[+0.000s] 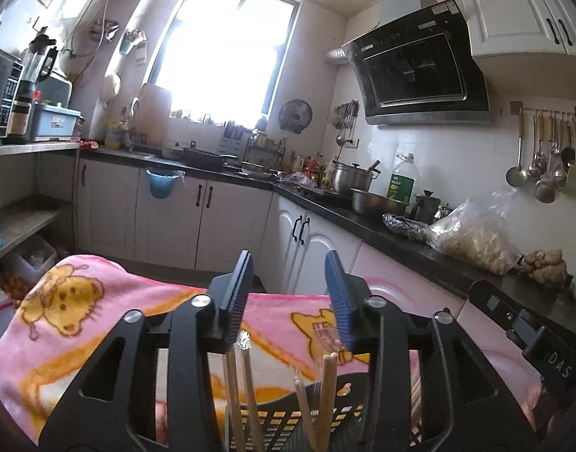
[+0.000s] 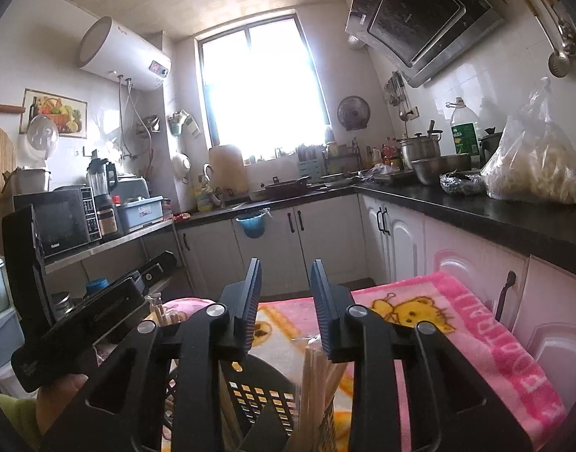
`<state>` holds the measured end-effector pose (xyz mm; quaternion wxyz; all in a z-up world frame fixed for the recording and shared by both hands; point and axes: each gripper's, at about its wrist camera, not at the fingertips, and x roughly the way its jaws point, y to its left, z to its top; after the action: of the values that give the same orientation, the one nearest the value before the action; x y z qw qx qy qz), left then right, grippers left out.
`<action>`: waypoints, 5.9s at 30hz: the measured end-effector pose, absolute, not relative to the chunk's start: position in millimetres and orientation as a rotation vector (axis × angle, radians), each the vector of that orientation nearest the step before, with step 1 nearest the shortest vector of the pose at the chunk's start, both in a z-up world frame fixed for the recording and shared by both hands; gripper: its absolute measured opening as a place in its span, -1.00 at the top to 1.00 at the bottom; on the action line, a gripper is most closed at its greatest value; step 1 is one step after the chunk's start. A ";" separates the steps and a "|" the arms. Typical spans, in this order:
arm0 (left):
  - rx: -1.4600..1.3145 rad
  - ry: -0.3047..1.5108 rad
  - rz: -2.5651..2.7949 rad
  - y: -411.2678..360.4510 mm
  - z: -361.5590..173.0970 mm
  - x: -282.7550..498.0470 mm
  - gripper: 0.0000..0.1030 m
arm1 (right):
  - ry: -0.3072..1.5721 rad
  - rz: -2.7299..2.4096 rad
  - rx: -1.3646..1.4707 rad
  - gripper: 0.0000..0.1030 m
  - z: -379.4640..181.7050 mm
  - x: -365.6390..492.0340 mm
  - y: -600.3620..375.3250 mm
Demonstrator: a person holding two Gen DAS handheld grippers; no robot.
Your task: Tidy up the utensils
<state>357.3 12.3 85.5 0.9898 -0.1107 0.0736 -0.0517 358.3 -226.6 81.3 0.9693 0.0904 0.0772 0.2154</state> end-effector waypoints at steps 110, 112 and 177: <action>-0.109 0.427 -0.061 4.3 -36.6 56.7 -0.78 | 0.302 0.290 0.053 -0.88 -41.9 71.2 -272.7; -0.112 0.423 -0.052 3.9 -40.2 54.4 -0.78 | 0.262 0.285 0.057 -0.88 -42.0 64.5 -273.8; -0.103 0.382 -0.041 -3.1 -41.3 46.8 -0.78 | 0.213 0.300 0.055 -0.88 -41.0 48.2 -266.8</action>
<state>46.8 -3.1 -41.3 0.9803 -0.0510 0.1896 -0.0206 48.2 -266.8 -41.0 0.9827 0.0275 0.1060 0.1493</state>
